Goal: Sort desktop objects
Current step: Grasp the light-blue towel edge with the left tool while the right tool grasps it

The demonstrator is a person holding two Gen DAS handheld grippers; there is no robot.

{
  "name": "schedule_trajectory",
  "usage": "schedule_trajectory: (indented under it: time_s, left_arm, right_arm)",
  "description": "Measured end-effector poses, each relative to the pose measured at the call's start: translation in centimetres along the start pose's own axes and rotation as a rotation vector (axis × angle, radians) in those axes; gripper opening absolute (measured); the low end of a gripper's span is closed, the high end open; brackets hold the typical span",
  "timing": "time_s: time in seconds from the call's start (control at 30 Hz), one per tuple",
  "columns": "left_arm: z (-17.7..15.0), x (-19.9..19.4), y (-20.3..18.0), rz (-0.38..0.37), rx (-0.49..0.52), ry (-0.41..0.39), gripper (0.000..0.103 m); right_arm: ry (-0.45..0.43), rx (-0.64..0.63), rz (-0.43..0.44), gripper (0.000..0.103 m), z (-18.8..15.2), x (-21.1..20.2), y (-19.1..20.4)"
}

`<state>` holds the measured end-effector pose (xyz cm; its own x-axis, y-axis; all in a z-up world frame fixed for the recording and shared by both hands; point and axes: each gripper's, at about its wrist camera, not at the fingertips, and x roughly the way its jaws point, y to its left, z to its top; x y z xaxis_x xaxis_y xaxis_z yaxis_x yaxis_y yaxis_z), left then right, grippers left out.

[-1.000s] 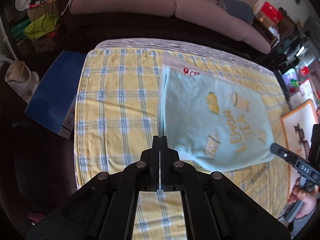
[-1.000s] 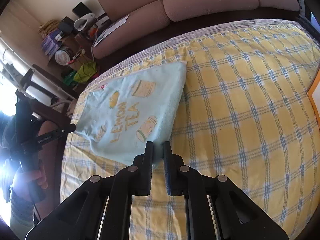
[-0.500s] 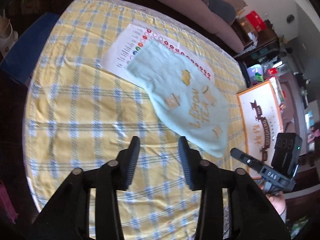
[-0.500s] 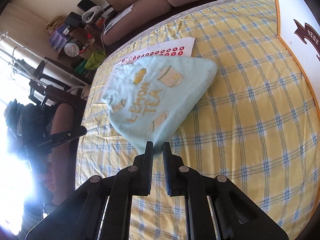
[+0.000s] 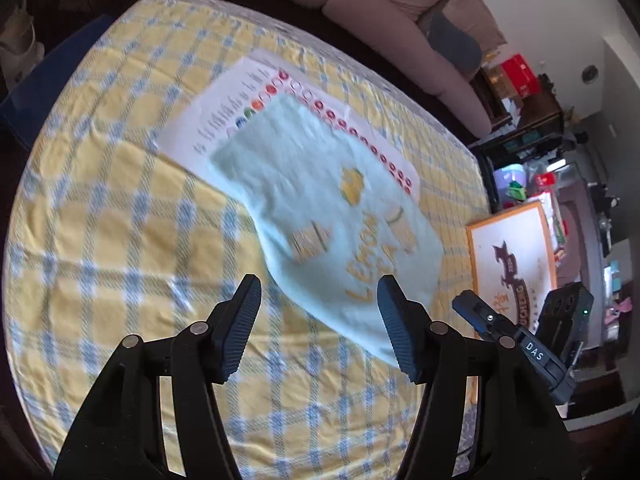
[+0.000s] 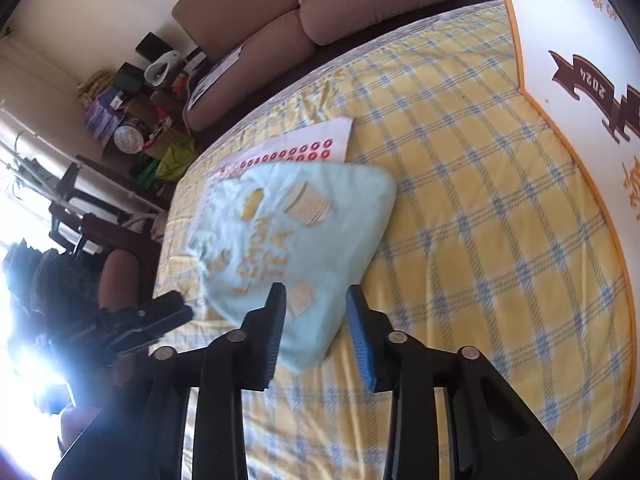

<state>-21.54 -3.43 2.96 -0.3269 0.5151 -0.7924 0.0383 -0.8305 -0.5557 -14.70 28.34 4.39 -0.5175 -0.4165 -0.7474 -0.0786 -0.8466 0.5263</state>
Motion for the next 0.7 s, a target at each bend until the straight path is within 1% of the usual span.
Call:
schedule_trajectory:
  time_s: [0.1, 0.23, 0.27, 0.3, 0.37, 0.4, 0.43, 0.47, 0.5, 0.53, 0.6, 0.7]
  left_arm:
    - [2.6, 1.1, 0.6, 0.079, 0.021, -0.001, 0.058]
    - [4.6, 2.6, 0.7, 0.173, 0.074, -0.002, 0.058]
    - [4.9, 2.7, 1.0, 0.187, 0.089, -0.003, 0.058]
    - [5.0, 2.9, 0.9, 0.184, 0.093, 0.006, 0.057]
    - [5.1, 3.5, 0.6, 0.188, 0.104, 0.021, 0.053]
    - [4.9, 3.9, 0.4, 0.191, 0.110, 0.025, 0.044]
    - [4.8, 4.2, 0.4, 0.198, 0.113, 0.032, 0.030]
    - [4.7, 4.5, 0.3, 0.197, 0.111, 0.038, 0.021]
    - [4.5, 4.6, 0.3, 0.188, 0.113, 0.041, 0.007]
    - [4.3, 4.7, 0.2, 0.181, 0.119, 0.040, 0.007]
    - [4.0, 4.5, -0.1, 0.168, 0.134, 0.024, 0.006]
    - [3.5, 3.4, -0.8, 0.145, 0.154, 0.006, 0.006]
  right_arm:
    - [-0.002, 0.036, -0.007, 0.038, 1.5, 1.4, -1.3]
    - [0.010, 0.022, 0.008, 0.038, 1.7, 2.8, -0.9]
    - [0.019, 0.010, 0.011, 0.038, 1.6, 3.1, -0.5]
    - [0.030, -0.002, 0.006, 0.038, 1.5, 3.6, -0.2]
    - [0.040, -0.016, 0.008, 0.038, 1.0, 4.0, 0.2]
    - [0.047, -0.023, 0.004, 0.037, 0.8, 4.3, 0.4]
    - [0.050, -0.029, 0.001, 0.032, 0.6, 4.5, 0.5]
    - [0.059, -0.036, 0.003, 0.027, 0.4, 4.8, 0.7]
    - [0.067, -0.039, 0.009, 0.015, 0.2, 5.0, 0.7]
    - [0.072, -0.041, 0.012, 0.010, 0.1, 5.2, 0.8]
    - [0.063, -0.060, 0.003, 0.009, -0.2, 5.2, 1.0]
    - [0.055, -0.073, 0.037, 0.008, -0.3, 4.5, 1.3]
